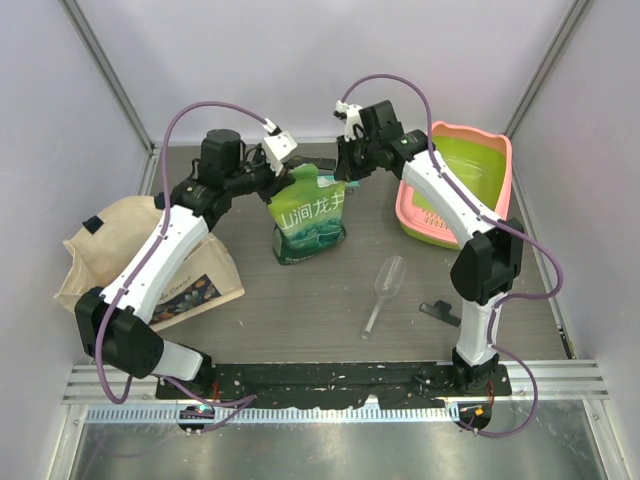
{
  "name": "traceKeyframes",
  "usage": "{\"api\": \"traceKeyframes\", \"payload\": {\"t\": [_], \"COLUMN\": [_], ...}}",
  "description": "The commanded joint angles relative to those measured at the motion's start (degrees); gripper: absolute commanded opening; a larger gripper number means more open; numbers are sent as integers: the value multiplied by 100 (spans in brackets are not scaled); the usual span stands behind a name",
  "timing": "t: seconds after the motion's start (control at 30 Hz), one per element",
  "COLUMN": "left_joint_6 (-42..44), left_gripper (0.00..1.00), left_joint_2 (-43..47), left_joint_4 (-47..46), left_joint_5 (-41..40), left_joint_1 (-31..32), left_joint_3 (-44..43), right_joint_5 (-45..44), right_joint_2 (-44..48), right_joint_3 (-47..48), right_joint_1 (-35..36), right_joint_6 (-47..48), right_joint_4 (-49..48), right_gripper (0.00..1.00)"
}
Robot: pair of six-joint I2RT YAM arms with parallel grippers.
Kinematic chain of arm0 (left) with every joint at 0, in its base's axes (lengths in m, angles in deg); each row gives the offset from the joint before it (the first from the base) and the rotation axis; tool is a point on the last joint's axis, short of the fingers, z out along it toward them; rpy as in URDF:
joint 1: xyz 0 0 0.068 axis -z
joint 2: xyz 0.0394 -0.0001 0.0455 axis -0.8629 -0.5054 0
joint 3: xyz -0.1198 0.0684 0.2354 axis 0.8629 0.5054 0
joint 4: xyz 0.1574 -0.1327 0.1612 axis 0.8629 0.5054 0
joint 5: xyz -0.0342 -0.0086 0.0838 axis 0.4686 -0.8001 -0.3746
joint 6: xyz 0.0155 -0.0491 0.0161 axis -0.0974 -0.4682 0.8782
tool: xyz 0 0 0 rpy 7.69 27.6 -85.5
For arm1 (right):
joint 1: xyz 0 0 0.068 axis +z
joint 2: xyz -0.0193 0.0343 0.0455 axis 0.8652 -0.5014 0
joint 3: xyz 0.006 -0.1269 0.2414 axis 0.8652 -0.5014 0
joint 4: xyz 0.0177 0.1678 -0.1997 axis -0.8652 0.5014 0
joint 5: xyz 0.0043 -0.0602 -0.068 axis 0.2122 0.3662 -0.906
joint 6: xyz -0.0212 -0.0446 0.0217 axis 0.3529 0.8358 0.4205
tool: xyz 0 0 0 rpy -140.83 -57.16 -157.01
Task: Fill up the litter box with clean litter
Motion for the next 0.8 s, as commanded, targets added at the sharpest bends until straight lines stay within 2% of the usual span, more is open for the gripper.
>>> {"api": "traceKeyframes", "payload": {"t": [0.0, 0.03, 0.07, 0.17, 0.27, 0.33, 0.57, 0.77], "left_joint_6": [32, -11, -64, -363, -478, -478, -504, -513], "left_gripper": [0, 0, 0, 0, 0, 0, 0, 0], "left_joint_2": [608, 669, 766, 828, 881, 925, 1013, 1039], "left_joint_4": [-1386, -1517, -1597, -1712, -1773, -1826, -1914, -1966], "left_joint_5": [333, 439, 536, 730, 739, 713, 651, 669], "left_joint_1": [-91, -91, -91, -73, -38, -12, 6, 15], "left_joint_3": [-64, 24, 190, 332, 411, 464, 622, 666], "right_joint_5": [-468, -120, 101, 525, 1094, 1263, 1694, 1361], "right_joint_2": [863, 871, 854, 644, 257, 3, -192, -209], "right_joint_3": [6, -55, -56, 172, 628, 926, 1113, 920], "right_joint_1": [-263, -290, -342, -343, -351, -351, -308, -132], "right_joint_6": [32, 58, 233, 453, 656, 709, 937, 1069], "right_joint_4": [-405, -370, -335, -19, 429, 771, 1265, 1484], "right_gripper": [1, 2, 27, 61, 72, 77, 79, 79]}}
